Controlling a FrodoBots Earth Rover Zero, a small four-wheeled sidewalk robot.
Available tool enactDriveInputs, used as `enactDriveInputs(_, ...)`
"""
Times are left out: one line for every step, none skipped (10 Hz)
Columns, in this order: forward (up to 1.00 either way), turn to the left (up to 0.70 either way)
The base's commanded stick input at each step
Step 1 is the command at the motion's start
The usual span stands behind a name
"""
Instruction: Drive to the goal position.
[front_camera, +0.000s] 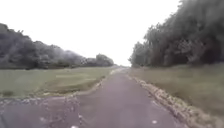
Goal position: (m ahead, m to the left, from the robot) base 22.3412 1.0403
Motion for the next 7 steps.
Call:
enactDriveInputs(0.85,0.00)
enactDriveInputs(0.85,0.00)
enactDriveInputs(0.85,0.00)
enactDriveInputs(0.85,0.00)
enactDriveInputs(0.85,0.00)
enactDriveInputs(0.85,0.00)
enactDriveInputs(0.85,0.00)
